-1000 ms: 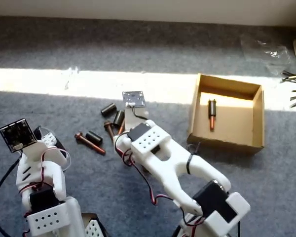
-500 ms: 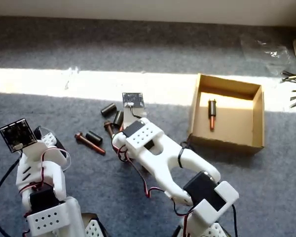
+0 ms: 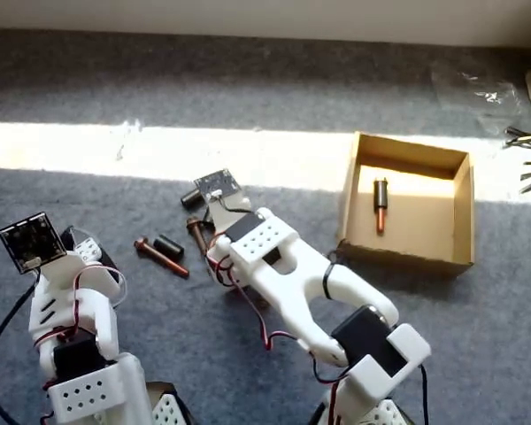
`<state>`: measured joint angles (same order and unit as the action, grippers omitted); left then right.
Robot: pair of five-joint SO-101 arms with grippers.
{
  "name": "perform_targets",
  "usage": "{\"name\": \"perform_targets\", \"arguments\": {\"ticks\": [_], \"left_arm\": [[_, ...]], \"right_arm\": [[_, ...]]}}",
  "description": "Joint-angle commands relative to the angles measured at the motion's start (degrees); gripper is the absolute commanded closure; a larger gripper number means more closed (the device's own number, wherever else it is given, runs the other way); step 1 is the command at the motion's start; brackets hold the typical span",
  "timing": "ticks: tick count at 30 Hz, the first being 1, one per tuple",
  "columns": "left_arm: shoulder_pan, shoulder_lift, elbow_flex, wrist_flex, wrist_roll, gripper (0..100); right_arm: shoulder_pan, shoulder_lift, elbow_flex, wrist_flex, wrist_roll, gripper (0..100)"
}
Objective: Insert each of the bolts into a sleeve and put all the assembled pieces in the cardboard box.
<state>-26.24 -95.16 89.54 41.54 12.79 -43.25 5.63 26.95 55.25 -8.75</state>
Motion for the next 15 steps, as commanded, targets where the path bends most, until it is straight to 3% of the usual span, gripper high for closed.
{"name": "perform_targets", "arguments": {"ticks": [1, 12, 15], "left_arm": [[-0.3, -0.7, -3.2, 0.2, 0.4, 100], [-0.3, -0.7, -3.1, 0.2, 0.4, 100], [-0.3, -0.7, -3.1, 0.2, 0.4, 100]], "right_arm": [[3.2, -0.6, -2.7, 0.4, 5.0, 98.7], [3.8, -0.3, -2.7, 0.4, 6.2, 98.3], [3.5, -0.3, -2.4, 0.4, 11.2, 98.3]]}}
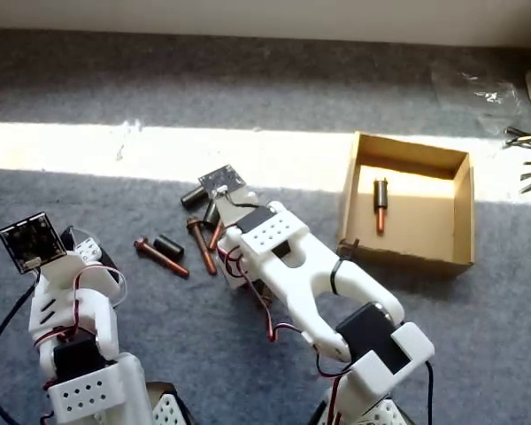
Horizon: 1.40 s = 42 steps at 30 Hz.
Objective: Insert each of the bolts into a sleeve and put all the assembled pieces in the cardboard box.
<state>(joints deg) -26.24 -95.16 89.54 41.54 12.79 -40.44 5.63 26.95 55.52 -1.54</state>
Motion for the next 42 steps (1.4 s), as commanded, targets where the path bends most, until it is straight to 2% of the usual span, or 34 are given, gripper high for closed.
{"name": "perform_targets", "arguments": {"ticks": [1, 15, 21, 35, 42], "left_arm": [[-0.3, -0.7, -3.1, 0.2, 0.4, 100], [-0.3, -0.7, -2.4, 0.1, 0.4, 100], [-0.2, -0.7, 0.4, -4.7, 0.4, 100], [4.2, -0.7, 0.7, -4.8, 0.1, 100], [9.0, -0.6, 0.7, -4.7, -9.4, 100]], "right_arm": [[0.7, -0.3, -2.4, 0.1, 5.5, 98.3], [0.7, -0.5, -2.6, 0.1, 10.1, 99.3], [0.6, -2.9, -5.7, 1.1, 11.8, 99.5], [1.0, -25.5, -7.0, 4.8, 12.0, 99.5], [2.1, -39.2, -0.9, 6.0, 11.8, 99.5]]}}
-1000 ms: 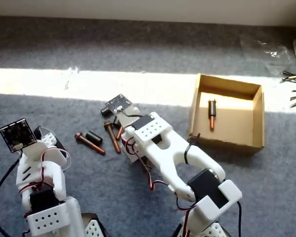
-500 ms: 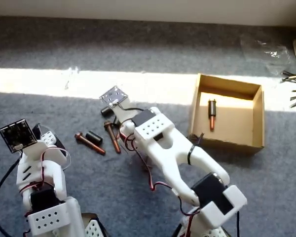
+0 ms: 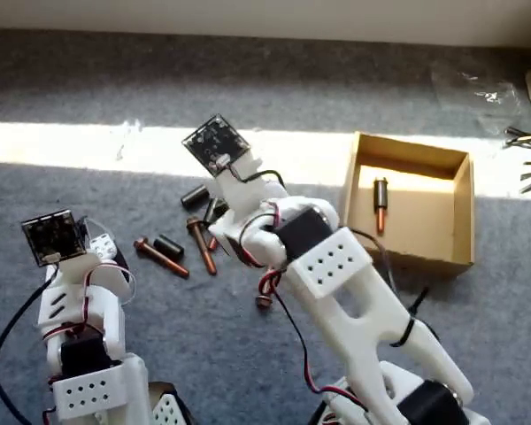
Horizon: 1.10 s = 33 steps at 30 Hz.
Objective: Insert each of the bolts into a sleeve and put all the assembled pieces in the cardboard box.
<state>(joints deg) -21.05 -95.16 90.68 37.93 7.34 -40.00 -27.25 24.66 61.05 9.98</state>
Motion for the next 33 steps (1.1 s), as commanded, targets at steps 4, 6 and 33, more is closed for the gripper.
{"name": "perform_targets", "arguments": {"ticks": [4, 6, 33], "left_arm": [[4.2, -0.6, -0.1, -1.1, -5.2, 100], [3.9, -0.6, -0.2, -1.1, -5.2, 100], [14.5, 25.4, -26.4, 13.5, -6.2, 100]], "right_arm": [[3.7, -11.9, 7.6, 0.0, 0.2, 99.5], [5.2, -14.5, 11.1, -1.6, 0.2, 99.5], [14.1, -37.9, 40.7, -12.6, -0.2, 99.5]]}}
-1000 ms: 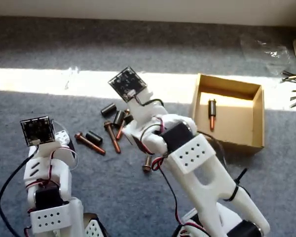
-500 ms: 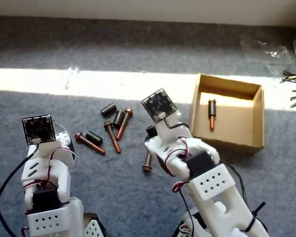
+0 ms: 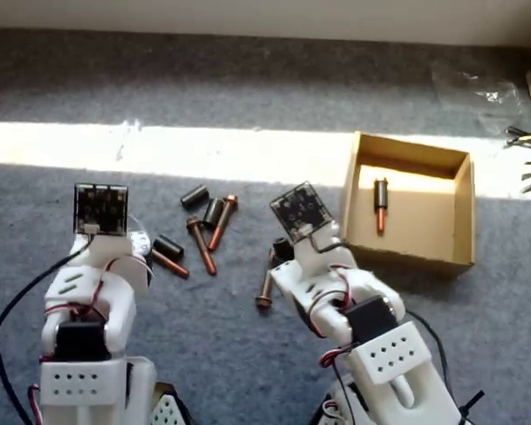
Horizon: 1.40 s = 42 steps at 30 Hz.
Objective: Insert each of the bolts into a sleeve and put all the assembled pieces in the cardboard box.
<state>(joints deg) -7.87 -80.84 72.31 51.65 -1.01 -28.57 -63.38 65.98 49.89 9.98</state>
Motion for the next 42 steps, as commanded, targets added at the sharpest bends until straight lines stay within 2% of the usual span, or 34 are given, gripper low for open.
{"name": "perform_targets", "arguments": {"ticks": [1, 6, 10, 15, 27, 33, 37, 42], "left_arm": [[1.4, 14.0, -10.1, -0.2, 2.8, 100], [1.9, 26.7, -19.3, -0.2, 6.4, 100], [5.8, 35.6, -23.3, 0.0, 6.3, 100], [9.5, 45.5, -27.4, -0.2, 6.5, 100], [9.8, 67.9, -37.5, -0.2, 27.4, 100], [10.2, 76.9, -44.1, 1.0, 30.8, 100], [10.9, 79.9, -47.3, 6.1, 37.0, 100], [13.7, 82.2, -50.2, 9.2, 37.4, 100]], "right_arm": [[3.3, -1.8, -0.7, -1.5, -1.2, 99.5], [4.2, -1.7, -0.6, -1.5, -3.8, 99.5], [4.0, -2.0, 0.7, -1.8, -3.8, 99.5], [4.0, -2.1, 5.3, -8.6, -3.7, 99.5], [4.0, -2.1, 6.1, -9.0, -3.6, 99.5], [4.0, -2.1, 6.1, -9.0, -3.6, 99.5], [4.0, -2.1, 6.1, -9.0, -3.5, 99.5], [4.0, -2.1, 6.1, -9.0, -3.5, 99.5]]}}
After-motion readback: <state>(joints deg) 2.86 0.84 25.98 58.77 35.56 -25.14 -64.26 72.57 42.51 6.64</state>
